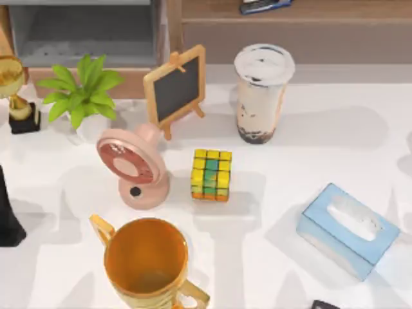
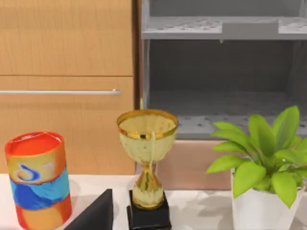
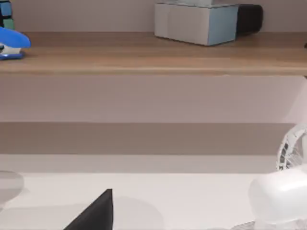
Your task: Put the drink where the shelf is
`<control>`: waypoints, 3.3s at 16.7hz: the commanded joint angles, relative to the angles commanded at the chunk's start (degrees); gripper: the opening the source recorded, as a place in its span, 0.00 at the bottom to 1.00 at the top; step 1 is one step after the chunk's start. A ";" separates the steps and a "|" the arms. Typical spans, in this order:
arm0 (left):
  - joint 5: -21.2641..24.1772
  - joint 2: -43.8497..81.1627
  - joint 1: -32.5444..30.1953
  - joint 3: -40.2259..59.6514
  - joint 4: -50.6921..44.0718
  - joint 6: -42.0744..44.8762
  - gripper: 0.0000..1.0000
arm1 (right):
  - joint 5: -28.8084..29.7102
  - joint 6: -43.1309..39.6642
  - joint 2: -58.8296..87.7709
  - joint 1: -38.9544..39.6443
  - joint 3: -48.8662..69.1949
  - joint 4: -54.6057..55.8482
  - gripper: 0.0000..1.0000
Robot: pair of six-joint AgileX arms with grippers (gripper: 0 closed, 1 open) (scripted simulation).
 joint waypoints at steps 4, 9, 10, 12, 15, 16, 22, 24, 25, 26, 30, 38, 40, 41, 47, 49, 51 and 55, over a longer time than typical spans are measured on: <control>0.00 0.00 0.00 0.00 0.00 0.00 1.00 | 0.95 0.22 1.75 0.94 0.83 0.95 1.00; 0.00 0.00 0.00 0.00 0.00 0.00 1.00 | 7.98 1.97 16.77 7.95 7.16 8.18 1.00; 0.00 0.00 0.00 0.00 0.00 0.00 1.00 | 9.98 2.48 21.51 9.92 9.00 10.27 1.00; 0.00 0.00 0.00 0.00 0.00 0.00 1.00 | 14.34 3.64 32.37 14.23 13.07 14.89 1.00; 0.00 0.00 0.00 0.00 0.00 0.00 1.00 | 21.41 5.57 50.69 21.18 19.79 22.51 1.00; 0.00 0.00 0.00 0.00 0.00 0.00 1.00 | 23.79 6.24 56.94 23.52 22.08 25.10 1.00; 0.00 0.00 0.00 0.00 0.00 0.00 1.00 | 37.04 10.00 89.67 36.48 34.96 39.66 1.00; 0.00 0.00 0.00 0.00 0.00 0.00 1.00 | 40.71 11.04 98.00 40.05 38.55 43.71 1.00; 0.00 0.00 0.00 0.00 0.00 0.00 1.00 | 42.32 11.48 101.66 41.61 40.11 45.47 1.00; 0.00 0.00 0.00 0.00 0.00 0.00 1.00 | 43.76 11.88 104.99 43.01 41.50 47.05 1.00; 0.00 0.00 0.00 0.00 0.00 0.00 1.00 | 47.50 12.91 113.80 46.65 45.09 51.10 1.00; 0.00 0.00 0.00 0.00 0.00 0.00 1.00 | 47.29 12.79 115.22 46.34 46.14 51.44 1.00; 0.00 0.00 0.00 0.00 0.00 0.00 1.00 | 45.85 12.15 117.27 44.87 48.82 51.39 1.00; 0.00 0.00 0.00 0.00 0.00 0.00 1.00 | 44.92 11.73 118.64 43.88 50.56 51.34 1.00; 0.00 0.00 0.00 0.00 0.00 0.00 1.00 | 40.00 9.69 125.84 38.62 59.54 50.99 1.00; 0.00 0.00 0.00 0.00 0.00 0.00 1.00 | 39.87 9.64 126.03 38.49 59.78 50.97 1.00; 0.00 0.00 0.00 0.00 0.00 0.00 1.00 | 39.87 9.64 126.03 38.49 59.78 50.97 1.00; 0.00 0.00 0.00 0.00 0.00 0.00 1.00 | 39.87 9.64 126.03 38.49 59.78 50.97 0.70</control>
